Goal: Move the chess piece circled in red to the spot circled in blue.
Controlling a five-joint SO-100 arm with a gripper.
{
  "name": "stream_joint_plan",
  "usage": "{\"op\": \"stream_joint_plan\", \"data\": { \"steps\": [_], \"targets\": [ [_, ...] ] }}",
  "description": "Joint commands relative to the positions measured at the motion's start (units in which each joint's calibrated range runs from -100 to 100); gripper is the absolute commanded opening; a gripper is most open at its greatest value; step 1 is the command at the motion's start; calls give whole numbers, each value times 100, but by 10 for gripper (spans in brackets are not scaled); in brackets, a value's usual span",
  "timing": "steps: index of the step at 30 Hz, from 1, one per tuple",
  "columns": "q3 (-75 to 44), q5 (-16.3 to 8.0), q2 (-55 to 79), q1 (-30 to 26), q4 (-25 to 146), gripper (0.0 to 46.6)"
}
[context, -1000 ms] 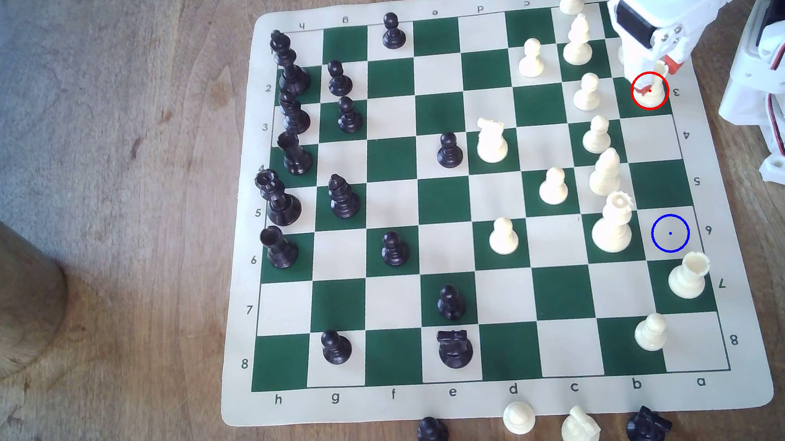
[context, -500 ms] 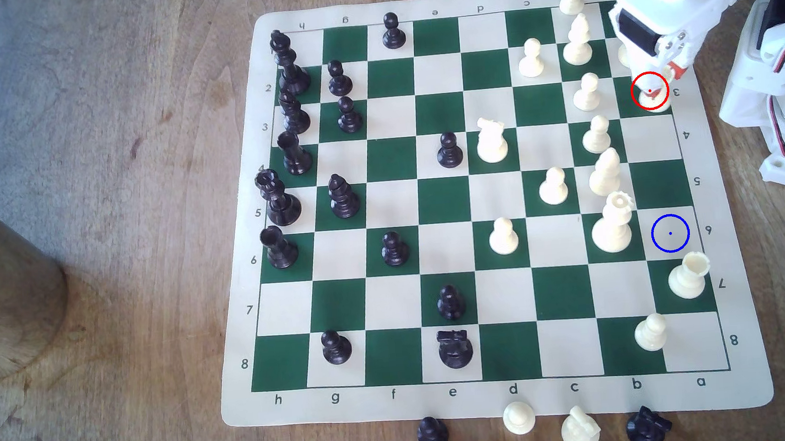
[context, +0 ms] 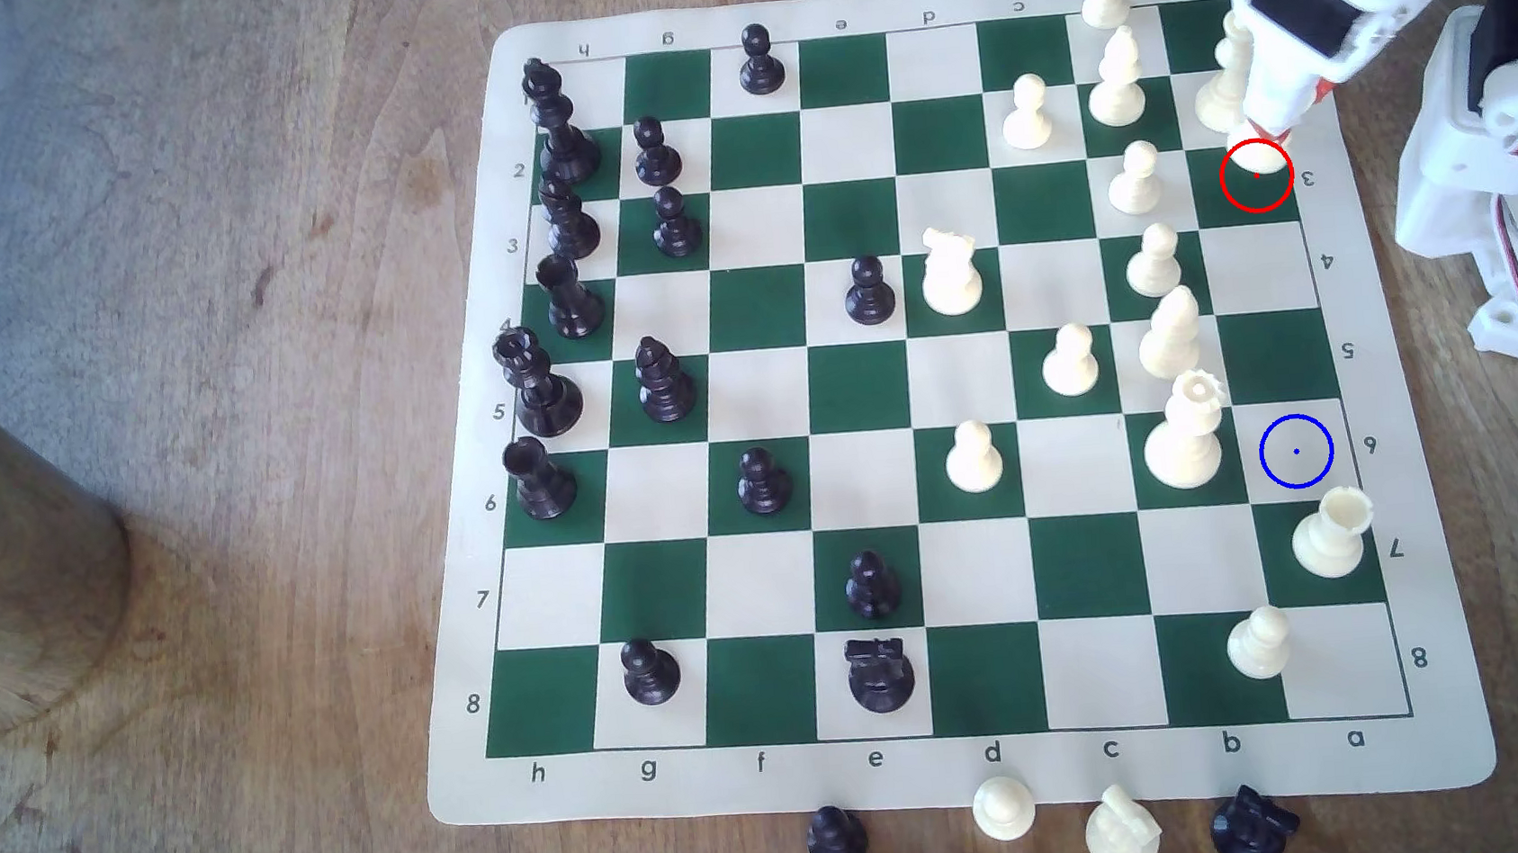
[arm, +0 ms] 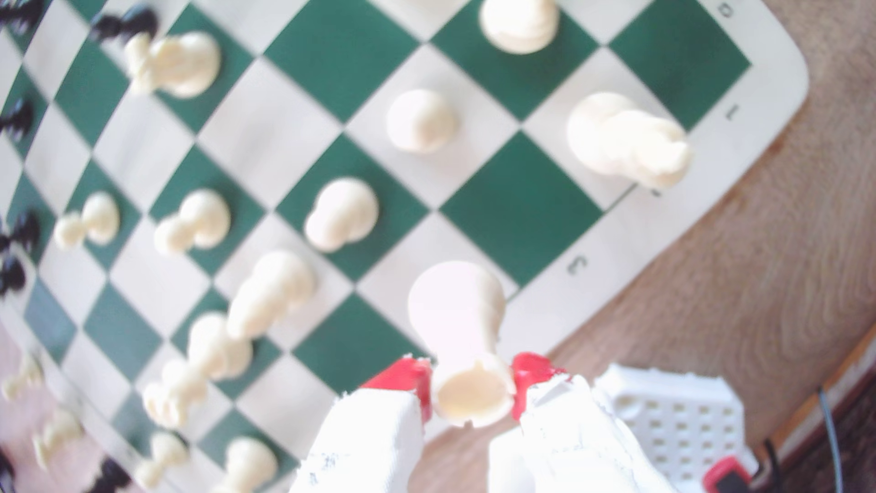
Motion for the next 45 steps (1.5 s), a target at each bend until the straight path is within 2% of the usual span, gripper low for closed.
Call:
{"op": "stream_joint_plan", "data": {
  "steps": [1,7,15,21,27,45],
  "targets": [
    [-458,-161,15,-1221,-20,2],
    [-467,-332,278,-2246,-520,2],
    [-449,-513,660,-3067,-831,2],
    [-259,-518,1068,-3544,-1061,2],
    [-141,-698,1645,-4084,-1495,2],
    [276,-703,2765,-4233,-2076,2]
  ]
}}
